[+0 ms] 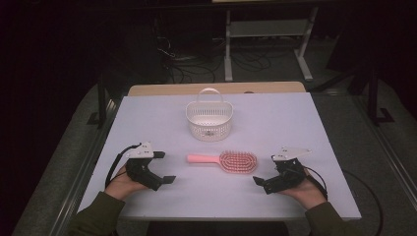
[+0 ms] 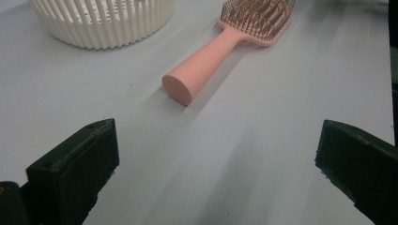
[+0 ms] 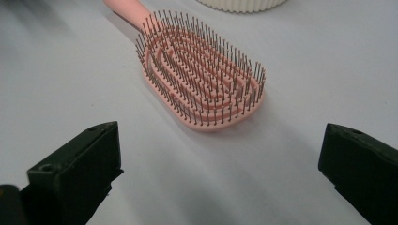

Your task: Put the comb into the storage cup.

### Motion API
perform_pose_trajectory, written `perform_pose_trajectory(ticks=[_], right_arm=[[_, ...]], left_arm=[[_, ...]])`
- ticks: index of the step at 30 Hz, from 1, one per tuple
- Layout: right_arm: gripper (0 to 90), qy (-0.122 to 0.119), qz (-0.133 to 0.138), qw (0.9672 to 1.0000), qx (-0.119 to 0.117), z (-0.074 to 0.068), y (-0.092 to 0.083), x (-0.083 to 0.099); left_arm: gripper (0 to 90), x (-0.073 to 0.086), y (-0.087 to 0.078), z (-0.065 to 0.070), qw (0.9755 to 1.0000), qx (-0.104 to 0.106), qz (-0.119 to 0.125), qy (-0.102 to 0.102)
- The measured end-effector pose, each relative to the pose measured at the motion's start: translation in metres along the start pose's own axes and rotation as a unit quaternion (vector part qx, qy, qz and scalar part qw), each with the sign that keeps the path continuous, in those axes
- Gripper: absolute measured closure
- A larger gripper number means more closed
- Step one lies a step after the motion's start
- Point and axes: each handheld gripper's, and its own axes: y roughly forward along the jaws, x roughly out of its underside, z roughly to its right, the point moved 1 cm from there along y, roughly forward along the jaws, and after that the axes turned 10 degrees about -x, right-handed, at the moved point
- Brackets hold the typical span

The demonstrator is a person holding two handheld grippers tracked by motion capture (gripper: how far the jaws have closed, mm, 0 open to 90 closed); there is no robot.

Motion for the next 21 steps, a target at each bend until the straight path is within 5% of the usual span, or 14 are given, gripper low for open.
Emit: perform_pose_trajectory(ticks=[21], right_arm=[[0.0,0.002,0.002,1.0,-0.009,0.0028,0.0012,0.0008]], left_arm=[[0.2,-0.0057,-0.0014,0.0007,1.0,0.004,0.008,-0.001]])
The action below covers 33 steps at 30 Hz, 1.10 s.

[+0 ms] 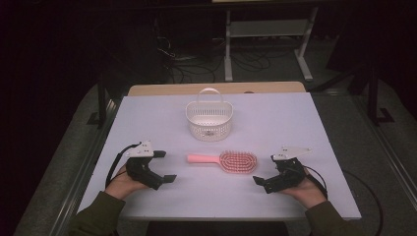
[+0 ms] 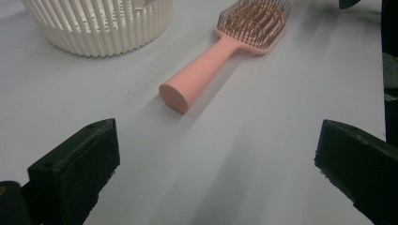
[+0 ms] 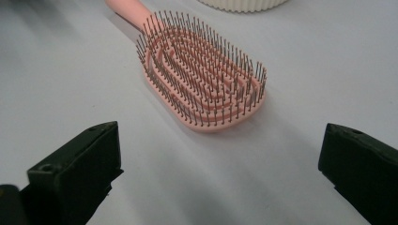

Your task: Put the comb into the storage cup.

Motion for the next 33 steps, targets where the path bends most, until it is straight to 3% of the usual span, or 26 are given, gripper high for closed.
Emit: perform_pose_trajectory(ticks=[9,33], right_arm=[[0.0,0.001,-0.001,1.0,-0.004,0.0,0.001,0.0],[0.0,0.003,0.0,1.0,-0.007,0.0,0.0,0.0]], left_arm=[[1.6,-0.007,-0.001,-0.002,0.9998,-0.009,0.017,-0.003],[14.5,-0.018,0.009,-0.006,0.9998,0.003,0.013,-0.011]])
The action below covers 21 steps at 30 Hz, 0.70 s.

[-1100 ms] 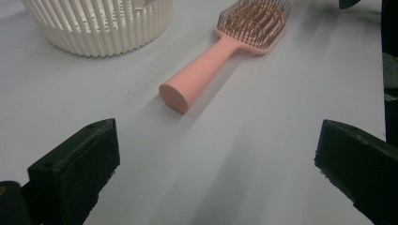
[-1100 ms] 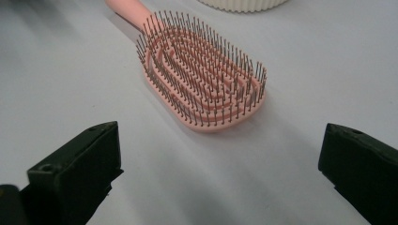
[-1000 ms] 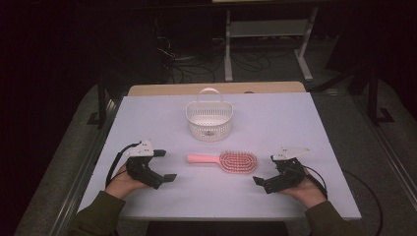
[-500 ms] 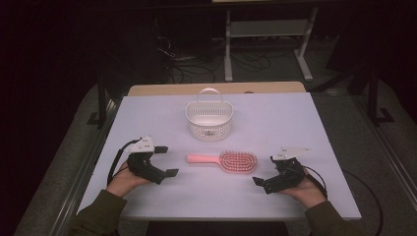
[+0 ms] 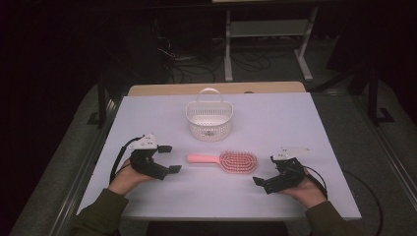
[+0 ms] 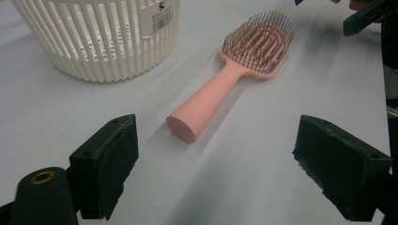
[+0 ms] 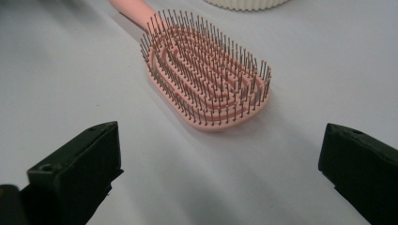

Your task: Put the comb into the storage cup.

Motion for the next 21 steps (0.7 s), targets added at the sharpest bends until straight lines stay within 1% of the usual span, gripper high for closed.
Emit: perform_pose_trajectory(ticks=[5,8,15,16,21], right_arm=[[0.0,0.0,0.0,1.0,-0.001,0.0,0.0,0.0],[0.0,0.003,0.002,1.0,-0.001,0.0,0.0,0.0],[0.0,0.001,0.003,1.0,-0.001,0.0,-0.001,0.0],[0.0,0.002,0.004,1.0,-0.001,0.0,-0.001,0.0],[0.0,0.002,0.005,1.0,-0.001,0.001,-0.001,-0.001]], left_arm=[[15.8,-0.003,0.001,-0.002,1.0,0.001,0.001,-0.003],[17.0,-0.008,0.004,-0.003,1.0,0.002,0.007,-0.007],[19.6,-0.013,0.01,-0.002,1.0,0.005,0.006,-0.001],[20.7,-0.014,0.012,-0.002,0.9999,0.009,0.006,-0.001],[24.4,-0.017,0.014,-0.003,0.9999,0.01,0.005,0.001]])
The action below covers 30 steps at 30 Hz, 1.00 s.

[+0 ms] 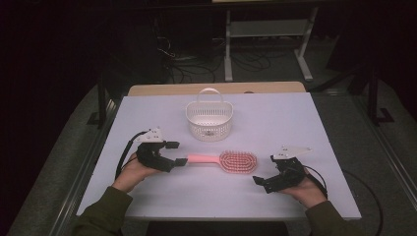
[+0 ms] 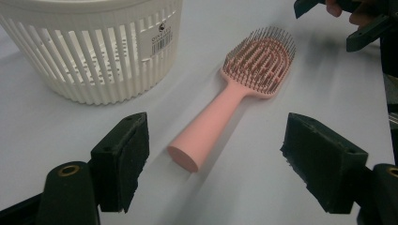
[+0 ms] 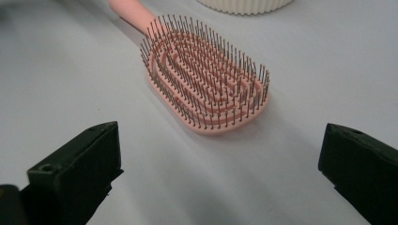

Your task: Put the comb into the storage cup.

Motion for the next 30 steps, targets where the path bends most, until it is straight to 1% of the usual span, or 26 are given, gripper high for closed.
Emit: perform_pose_trajectory(ticks=[4,8,18,24,26,30], right_arm=[[0.0,0.0,0.0,1.0,0.0,0.0,0.0,0.0],[0.0,0.001,0.0,1.0,0.0,0.0,0.0,0.0],[0.0,0.003,0.003,1.0,-0.001,0.0,0.0,0.0],[0.0,0.002,0.003,1.0,-0.002,-0.001,0.001,-0.001],[0.0,0.002,0.003,1.0,-0.002,-0.001,0.001,-0.001],[0.0,0.002,0.004,1.0,-0.002,-0.001,0.001,-0.001]], left_arm=[[26.9,-0.003,0.0,-0.001,1.0,0.0,0.004,-0.002],[31.6,-0.005,0.001,-0.003,0.9999,0.003,0.009,-0.005],[41.1,-0.008,0.009,-0.006,0.9999,0.01,0.001,-0.003],[44.8,-0.008,0.015,-0.009,0.9999,0.014,0.0,-0.007],[46.1,-0.009,0.017,-0.01,0.9998,0.015,-0.005,-0.007],[49.2,-0.013,0.021,-0.012,0.9998,0.019,-0.004,-0.005]])
